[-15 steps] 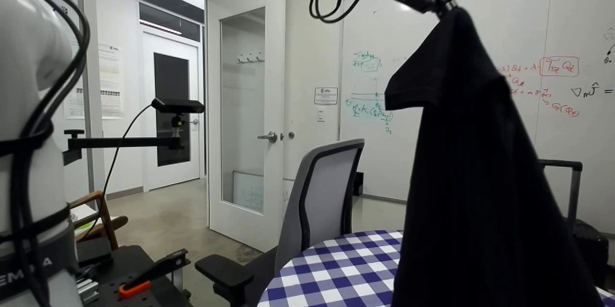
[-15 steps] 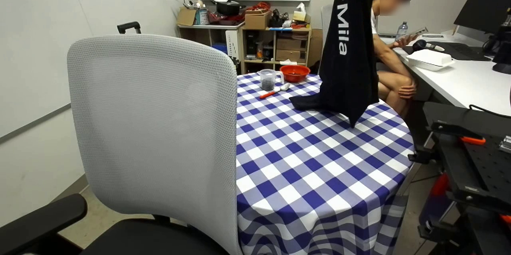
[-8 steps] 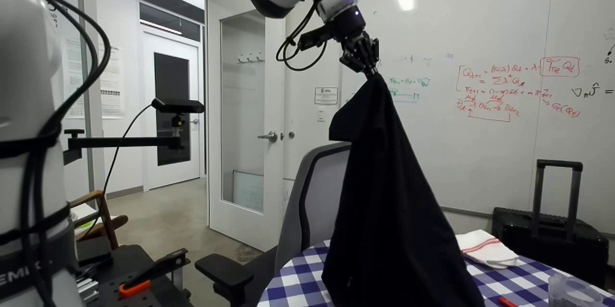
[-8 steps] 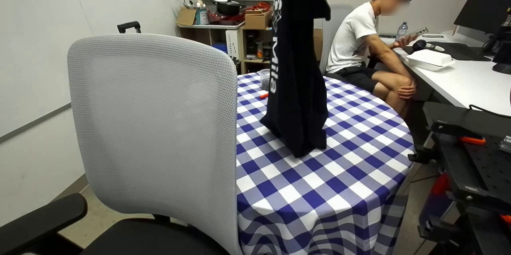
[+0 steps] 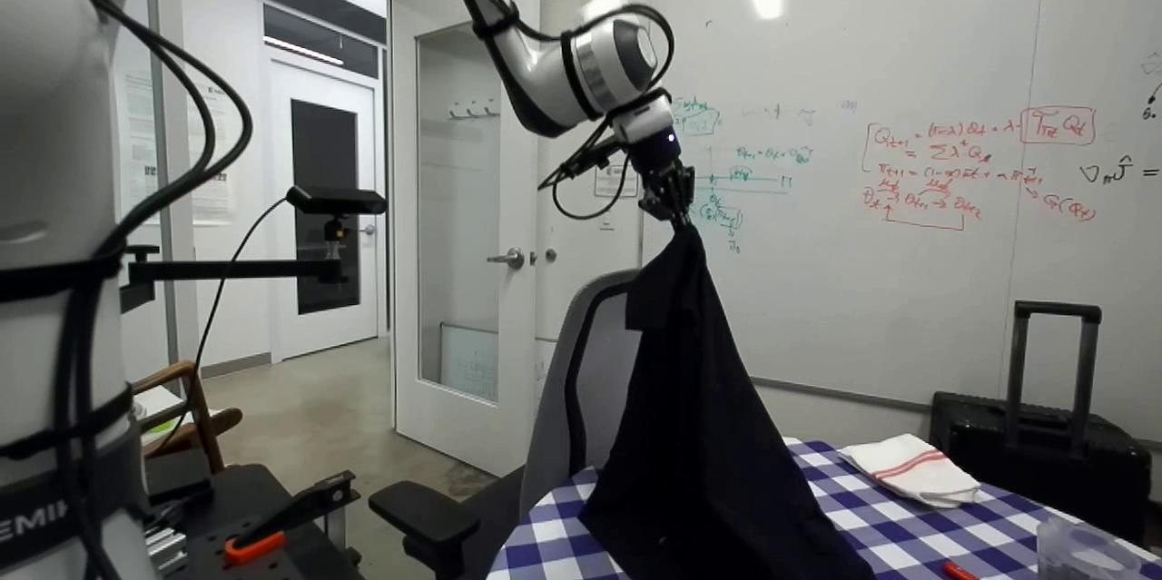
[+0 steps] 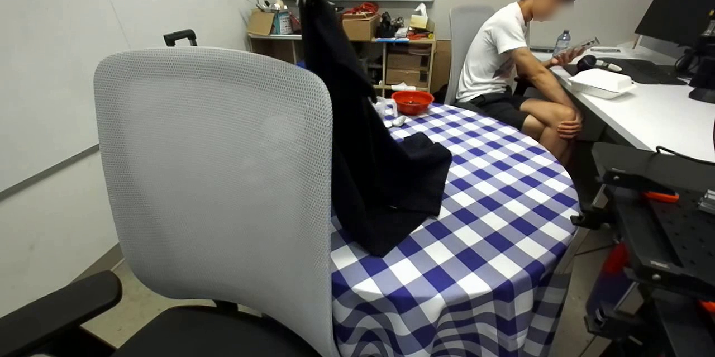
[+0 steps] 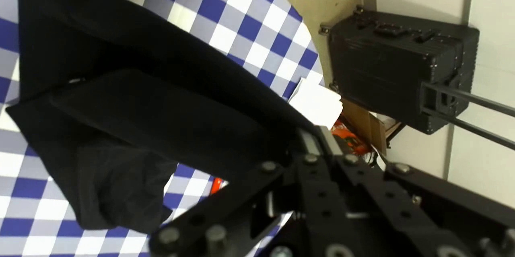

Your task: Pick up the black cloth from the chair and put it on the table

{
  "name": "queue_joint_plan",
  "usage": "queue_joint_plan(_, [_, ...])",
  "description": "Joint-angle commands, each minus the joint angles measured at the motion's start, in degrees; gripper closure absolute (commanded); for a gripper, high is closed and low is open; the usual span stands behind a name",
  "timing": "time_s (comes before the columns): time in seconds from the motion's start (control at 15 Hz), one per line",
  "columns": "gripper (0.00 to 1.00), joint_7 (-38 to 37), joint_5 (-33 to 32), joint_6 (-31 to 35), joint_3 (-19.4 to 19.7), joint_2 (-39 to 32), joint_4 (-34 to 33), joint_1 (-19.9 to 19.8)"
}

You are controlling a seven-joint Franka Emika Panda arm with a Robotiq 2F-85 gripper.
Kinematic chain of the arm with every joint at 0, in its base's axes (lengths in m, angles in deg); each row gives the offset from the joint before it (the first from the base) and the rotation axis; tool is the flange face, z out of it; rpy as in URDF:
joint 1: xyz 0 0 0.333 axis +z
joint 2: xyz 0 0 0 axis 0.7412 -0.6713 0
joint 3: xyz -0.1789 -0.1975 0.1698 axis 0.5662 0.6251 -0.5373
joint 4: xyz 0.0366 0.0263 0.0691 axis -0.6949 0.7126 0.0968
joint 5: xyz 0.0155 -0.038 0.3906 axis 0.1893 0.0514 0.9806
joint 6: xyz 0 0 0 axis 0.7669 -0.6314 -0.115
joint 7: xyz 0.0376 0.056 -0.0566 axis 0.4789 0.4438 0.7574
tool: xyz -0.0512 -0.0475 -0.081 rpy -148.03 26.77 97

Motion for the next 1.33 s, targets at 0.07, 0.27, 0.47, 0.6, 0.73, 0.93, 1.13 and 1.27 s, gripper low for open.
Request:
queue_joint_plan(0.07, [0.97,6.3,6.1,0.8,-0.9,-16.6,-17.2,-0.1])
queue_joint_plan(0.27, [0.97,12.4,14.0,-0.6,4.6,-23.5,-26.2,4.2])
queue_joint_plan(0.47, [0.71,15.7,19.4,-3.1,6.2,-29.1,-35.1,5.0])
queue_joint_plan(0.6, [0.63,17.1,22.0,-5.4,7.0,-32.4,-40.9,5.3])
queue_joint_plan(0.73, [0.47,18.3,23.6,-7.6,7.6,-34.8,-45.6,5.5])
queue_joint_plan(0.93, [0.25,22.3,25.7,-10.4,6.2,-36.0,-49.3,4.5])
queue_joint_plan(1.13, [0.05,34.1,29.6,-13.0,1.6,-32.2,-46.1,2.5])
queue_joint_plan(1.27, [0.00,41.5,32.2,-14.1,-0.2,-28.4,-42.0,1.8])
